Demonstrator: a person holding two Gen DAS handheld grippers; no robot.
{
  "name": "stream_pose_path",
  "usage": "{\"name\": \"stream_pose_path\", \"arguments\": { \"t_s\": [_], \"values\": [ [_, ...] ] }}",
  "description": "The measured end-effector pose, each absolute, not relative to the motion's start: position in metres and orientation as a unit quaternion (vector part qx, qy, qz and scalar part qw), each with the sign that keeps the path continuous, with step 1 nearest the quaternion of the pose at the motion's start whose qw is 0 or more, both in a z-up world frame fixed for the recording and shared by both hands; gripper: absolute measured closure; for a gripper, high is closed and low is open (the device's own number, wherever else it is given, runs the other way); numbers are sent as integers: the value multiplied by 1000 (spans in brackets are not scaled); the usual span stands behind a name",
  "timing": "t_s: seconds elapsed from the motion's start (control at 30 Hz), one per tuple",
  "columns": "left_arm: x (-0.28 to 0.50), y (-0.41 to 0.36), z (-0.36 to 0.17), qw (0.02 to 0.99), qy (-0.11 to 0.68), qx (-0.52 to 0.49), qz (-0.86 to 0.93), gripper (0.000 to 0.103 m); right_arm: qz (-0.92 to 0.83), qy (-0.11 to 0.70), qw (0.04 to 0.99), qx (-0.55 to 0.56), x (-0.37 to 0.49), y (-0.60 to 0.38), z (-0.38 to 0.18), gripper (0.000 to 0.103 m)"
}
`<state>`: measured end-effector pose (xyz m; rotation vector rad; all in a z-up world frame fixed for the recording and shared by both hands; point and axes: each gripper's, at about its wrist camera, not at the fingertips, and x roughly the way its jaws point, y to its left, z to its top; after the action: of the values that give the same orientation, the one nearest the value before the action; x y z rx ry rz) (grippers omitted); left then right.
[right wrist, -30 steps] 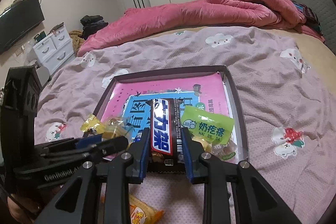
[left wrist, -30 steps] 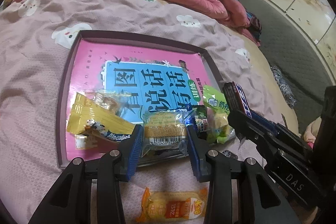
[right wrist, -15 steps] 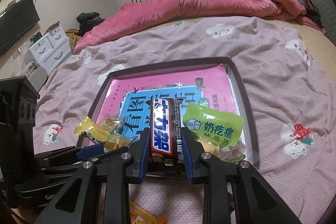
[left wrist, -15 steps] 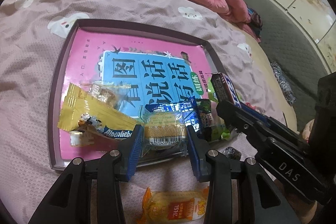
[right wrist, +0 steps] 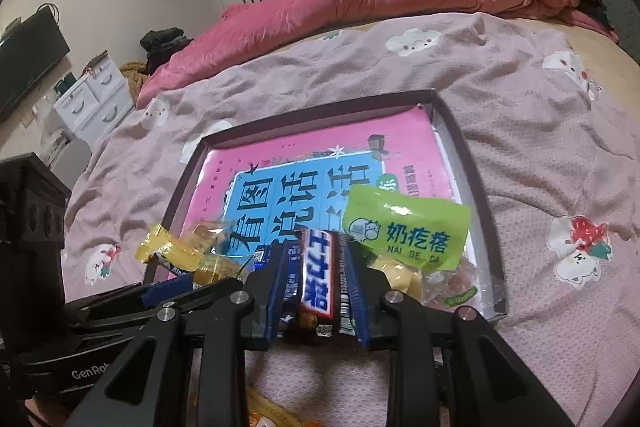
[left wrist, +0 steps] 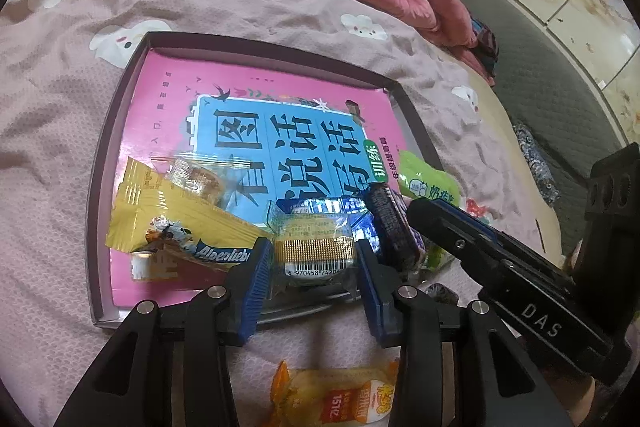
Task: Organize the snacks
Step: 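Open both tools on the cake and chocolate bar and pull back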
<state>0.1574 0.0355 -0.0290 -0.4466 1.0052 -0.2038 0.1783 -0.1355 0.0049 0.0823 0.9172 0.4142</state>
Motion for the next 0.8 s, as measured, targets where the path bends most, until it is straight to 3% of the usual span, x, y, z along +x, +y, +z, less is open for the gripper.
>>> {"name": "stream_pose_path", "arguments": {
  "t_s": [0.17,0.37,0.8],
  "values": [
    [156,35,-27,848,475,-214,-98,52,193,436,878,49,172,-149,12,73],
    [151,32,-19,853,471,-204,-97,42,181,430,883,47,154,-172,20,62],
    [120,30,11,872,449,-173,-93,28,165,431,886,43,129,-198,17,55]
  ]
}}
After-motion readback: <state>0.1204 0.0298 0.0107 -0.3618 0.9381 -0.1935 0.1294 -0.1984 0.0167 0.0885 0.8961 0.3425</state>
